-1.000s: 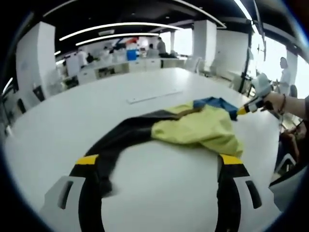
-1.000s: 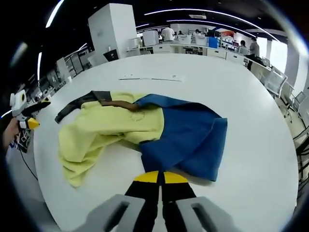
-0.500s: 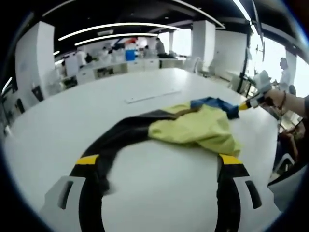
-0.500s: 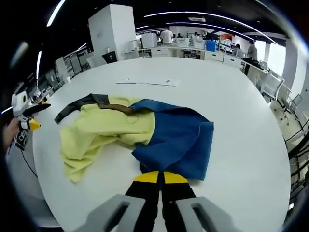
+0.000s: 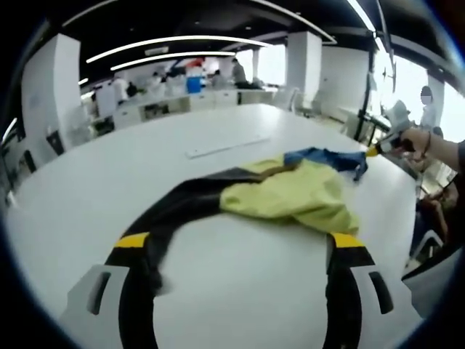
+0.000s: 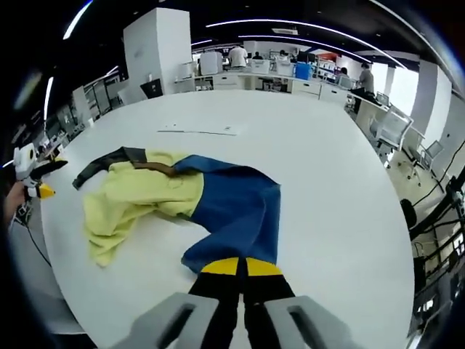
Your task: Fold the garment on the visible template until the final outline fits inside the template.
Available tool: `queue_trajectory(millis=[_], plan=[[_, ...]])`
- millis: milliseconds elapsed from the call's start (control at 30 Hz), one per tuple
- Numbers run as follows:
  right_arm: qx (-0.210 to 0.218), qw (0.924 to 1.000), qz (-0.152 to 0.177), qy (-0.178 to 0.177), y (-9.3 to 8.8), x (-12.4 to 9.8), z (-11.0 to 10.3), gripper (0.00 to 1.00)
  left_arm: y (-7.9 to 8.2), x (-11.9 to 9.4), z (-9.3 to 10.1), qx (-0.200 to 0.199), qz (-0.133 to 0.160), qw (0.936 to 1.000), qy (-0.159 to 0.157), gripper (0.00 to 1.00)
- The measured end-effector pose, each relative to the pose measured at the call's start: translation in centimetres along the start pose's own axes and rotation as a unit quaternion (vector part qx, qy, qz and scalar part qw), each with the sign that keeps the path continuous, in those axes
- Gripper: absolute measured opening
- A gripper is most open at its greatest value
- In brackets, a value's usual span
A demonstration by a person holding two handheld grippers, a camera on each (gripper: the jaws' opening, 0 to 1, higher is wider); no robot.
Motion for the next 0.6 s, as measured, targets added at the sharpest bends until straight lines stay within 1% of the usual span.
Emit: queue_trajectory(millis=[100,333,500,533,600], plan=[[0.005,1.0000,0.000,-0.007,-0.1,-0.4,0.9,0.00,-0.1,0.0,0.1,-0.001,-0.001,1.0000,-0.001,0.95],[0.015,0.9986,-0.018,-0.048,-1.0,-1.0,4.2,0.00,-0.1,0.0,0.3,0.007,0.000,1.0000,0.000,0.95],[0.016,0.9973,-0.028,-0.066,-1.4,-1.1,5.9,0.00,-0.1,0.2,0.6,0.009,0.000,1.0000,-0.003,0.95],[0.016,0.9967,-0.032,-0.072,-1.6,-1.1,6.3,0.00,-0.1,0.2,0.6,0.007,0.000,1.0000,-0.003,0.95],[0.003,0.9939,-0.049,-0.099,-2.1,-1.0,7.5,0.00,-0.1,0.3,0.6,0.006,0.000,1.0000,-0.004,0.95]])
Point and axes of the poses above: the point that each gripper's makers call its tool centre point, and the gripper's own axes: x roughly forward along the fingers, z roughly to its right, y roughly out of its top, the point moved 1 cm from there along -x, roughly backward along the fingers, and after that the axes turned 15 degrees about -z, right-handed, at the moved point
